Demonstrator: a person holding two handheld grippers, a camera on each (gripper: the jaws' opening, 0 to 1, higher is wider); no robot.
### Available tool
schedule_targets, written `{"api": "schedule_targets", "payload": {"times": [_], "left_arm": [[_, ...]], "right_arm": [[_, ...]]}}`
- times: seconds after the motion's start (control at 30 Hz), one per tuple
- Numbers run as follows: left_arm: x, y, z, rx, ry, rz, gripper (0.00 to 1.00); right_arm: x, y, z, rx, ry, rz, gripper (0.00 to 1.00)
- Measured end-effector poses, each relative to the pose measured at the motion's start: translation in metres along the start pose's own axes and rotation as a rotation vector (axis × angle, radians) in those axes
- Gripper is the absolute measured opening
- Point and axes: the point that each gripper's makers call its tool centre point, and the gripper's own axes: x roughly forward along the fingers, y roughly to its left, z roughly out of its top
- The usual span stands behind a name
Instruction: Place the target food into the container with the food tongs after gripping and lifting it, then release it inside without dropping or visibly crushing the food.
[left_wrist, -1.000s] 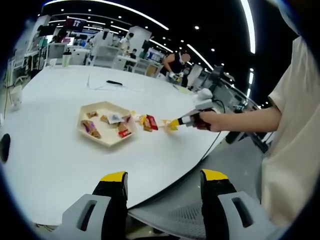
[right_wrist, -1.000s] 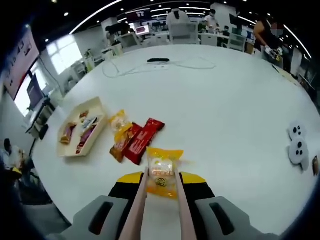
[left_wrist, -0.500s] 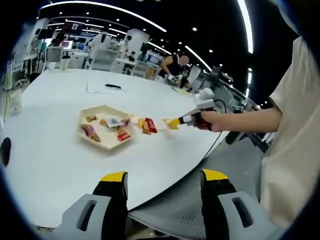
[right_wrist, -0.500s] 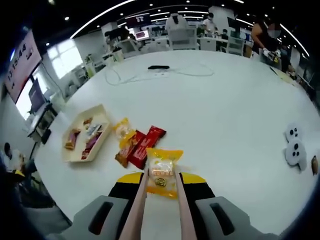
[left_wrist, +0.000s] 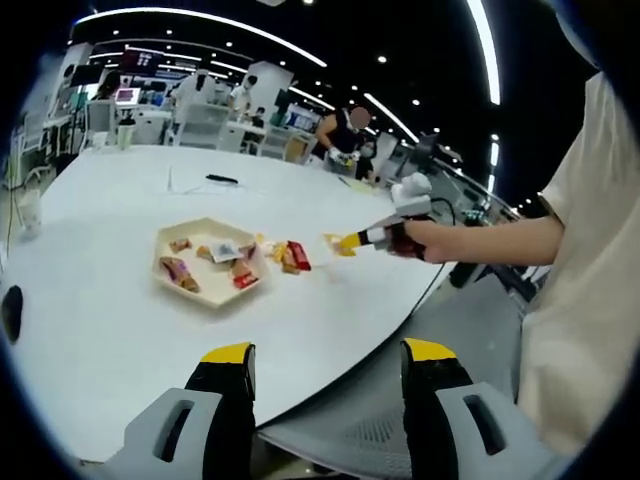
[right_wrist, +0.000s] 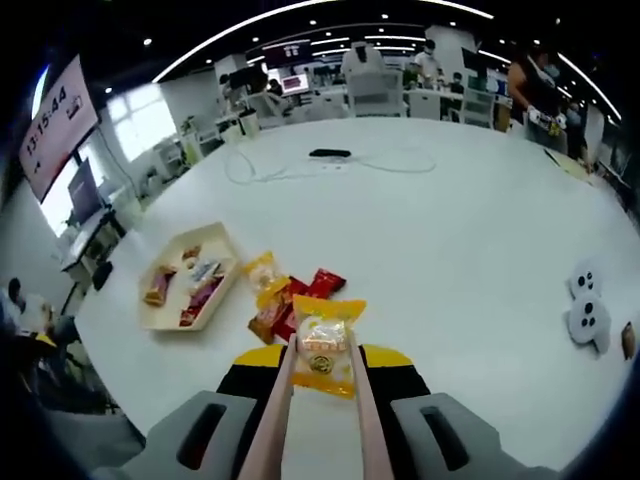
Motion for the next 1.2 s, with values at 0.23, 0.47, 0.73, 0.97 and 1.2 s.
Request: {"api": "schedule_targets", "payload": {"times": [0.23,0.47,0.73,0.97,1.2], "left_arm": [[-0.001,-0.004,0.002,0.006,-0.009,-0.002,0.58],[-0.01,-0.007,-0.001,0.011,-0.02,0.006,0.58],[-0.023,-0.003,-0.002,0.014,-0.038,0.032,0.58],[-0.027,-0.006,-0.003,0.013,-0.052,0.035,0.58],[-0.029,-0.006,-0.002,0.011,-0.066,0.039,0.58]], "right_arm": [[-0.005,0.005,0.005,-0.005,-0.014,0.008,0.27],[-0.01,0.014,0.017,-0.013,-0.047,0.022,0.27],[-0.014,0.029,0.027,-0.024,-0.081,0.038,0.27],[-0.021,0.038,0.038,-0.033,-0.107,0.046,0.27],[-0.028,0.04,0.047,-0.041,-0.129,0.049,0.27]]}}
